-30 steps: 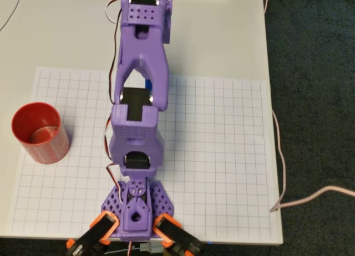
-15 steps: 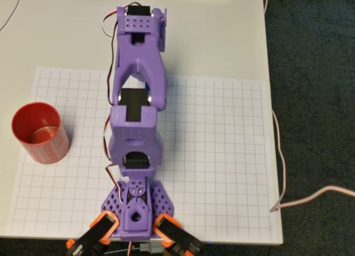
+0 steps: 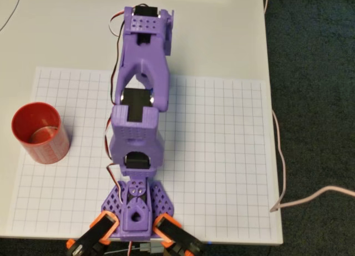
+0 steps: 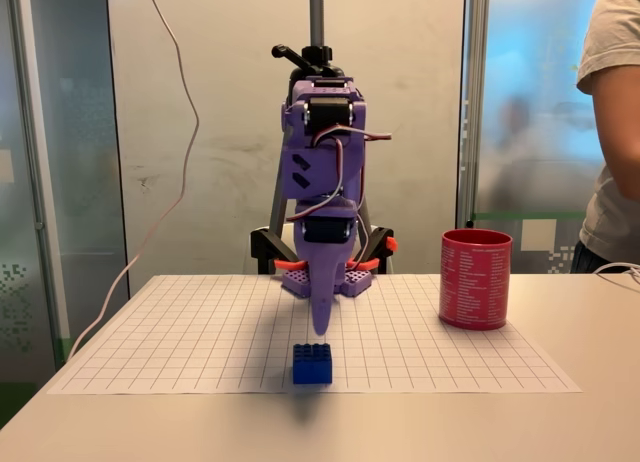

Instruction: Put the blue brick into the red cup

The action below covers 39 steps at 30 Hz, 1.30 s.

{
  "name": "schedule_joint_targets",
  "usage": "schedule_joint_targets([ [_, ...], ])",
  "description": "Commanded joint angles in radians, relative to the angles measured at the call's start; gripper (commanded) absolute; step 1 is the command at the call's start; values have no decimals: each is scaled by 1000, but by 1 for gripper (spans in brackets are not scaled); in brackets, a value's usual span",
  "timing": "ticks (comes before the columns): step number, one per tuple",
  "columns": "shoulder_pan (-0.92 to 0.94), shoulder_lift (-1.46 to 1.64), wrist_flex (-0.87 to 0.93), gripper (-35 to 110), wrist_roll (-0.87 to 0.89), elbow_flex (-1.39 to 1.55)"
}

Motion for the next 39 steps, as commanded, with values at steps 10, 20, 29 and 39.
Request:
schedule_joint_targets([
  [10,20,3,-29,59,-9,34],
  [20,46,-72,-129,59,5,144],
  [29,60,-98,-172,59,14,181],
  [39,71,-80,-247,0,54,153],
])
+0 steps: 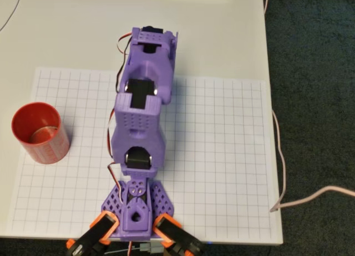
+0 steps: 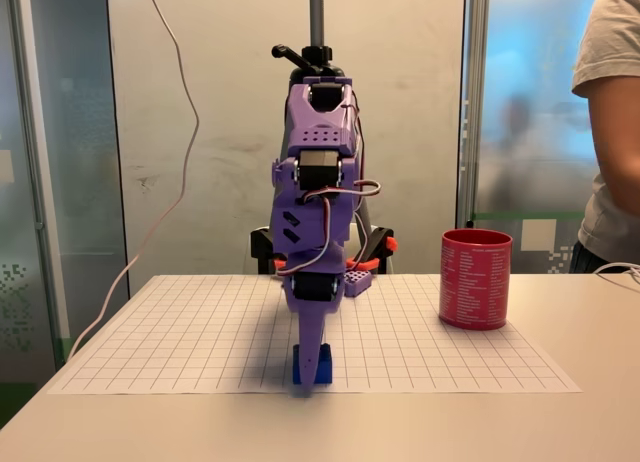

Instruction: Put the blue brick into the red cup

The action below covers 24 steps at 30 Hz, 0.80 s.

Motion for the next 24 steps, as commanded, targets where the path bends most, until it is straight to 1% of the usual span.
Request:
schedule_joint_targets([
  [1,9,41,3,0,2,-29],
  [9,12,41,-6,0,-8,-28],
  [13,25,69,6,0,25,-46],
  [16,61,178,66,0,52,-112],
  [24,114,437,219,0,51,-396],
])
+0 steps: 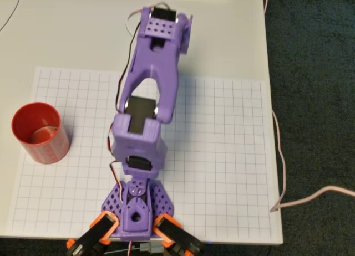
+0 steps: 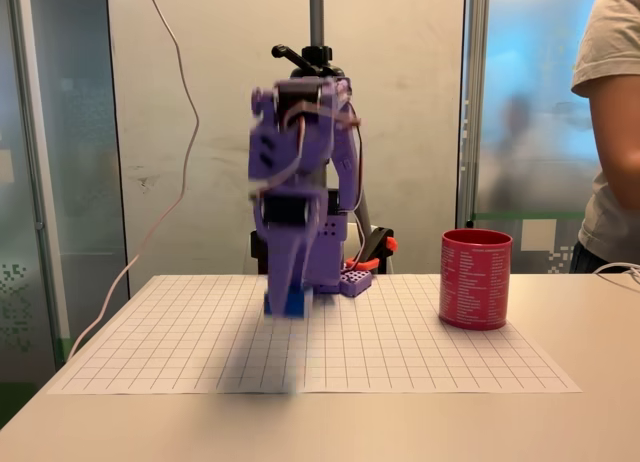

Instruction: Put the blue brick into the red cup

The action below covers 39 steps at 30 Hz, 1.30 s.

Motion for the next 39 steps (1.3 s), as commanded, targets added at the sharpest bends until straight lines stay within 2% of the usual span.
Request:
schedule_joint_targets([
  [1,23,196,52,0,18,-183],
  [7,23,307,94,0,31,-279],
  [13,-52,368,81,0,28,-176],
  [19,-238,373,71,0,92,-115],
  [35,-943,364,256,0,265,-187],
  [39,-1062,368,278,0,301,-192],
])
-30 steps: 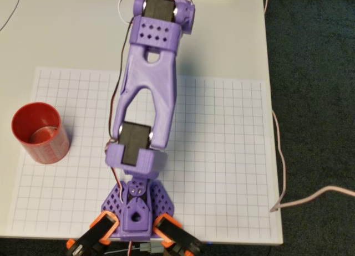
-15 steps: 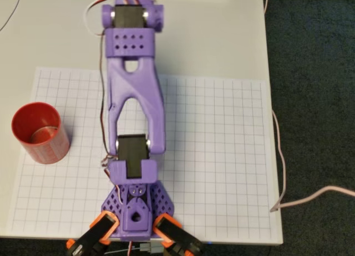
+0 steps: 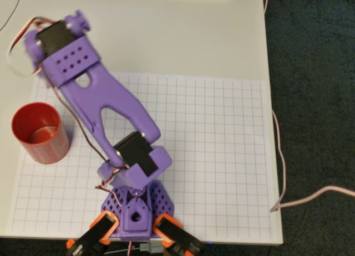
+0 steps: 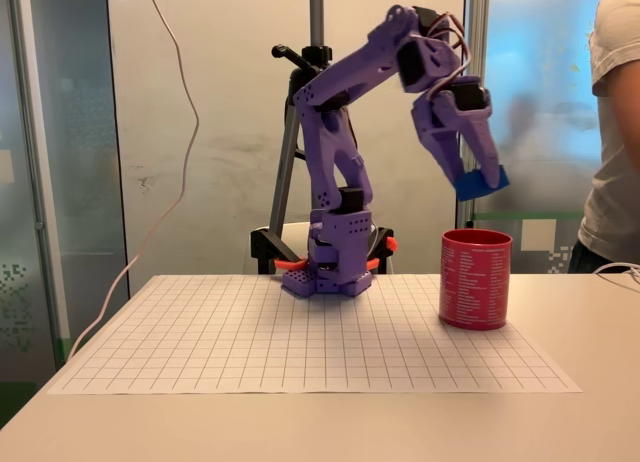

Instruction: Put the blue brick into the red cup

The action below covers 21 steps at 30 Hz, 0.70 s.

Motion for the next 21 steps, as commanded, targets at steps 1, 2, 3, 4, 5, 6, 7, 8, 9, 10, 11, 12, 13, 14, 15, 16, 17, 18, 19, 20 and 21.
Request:
schedule_joint_targets([
  [1,-124,63,29,0,46,-86],
  [2,-146,71,35,0,58,-86],
  [3,-169,81,43,0,69,-86],
  [4,-193,92,52,0,81,-86],
  [5,-215,104,61,0,92,-86],
  [6,-233,118,67,0,107,-83],
  [7,-250,130,77,0,118,-77],
  [8,-261,146,83,0,123,-64],
  [9,-268,167,83,0,123,-41],
  [10,-273,187,83,0,117,-15],
  [11,-275,202,83,0,117,15],
  [12,-278,216,81,0,117,49],
  [13,-281,227,75,0,118,86],
  [14,-284,235,66,0,120,124],
  [15,-282,239,54,0,121,158],
  [16,-281,241,43,0,121,190],
  [17,-278,242,31,0,121,224],
  [18,-275,242,12,0,121,256],
  [19,-273,238,0,0,121,281],
  [20,-273,235,-6,0,121,293],
  [21,-273,232,-9,0,124,295],
])
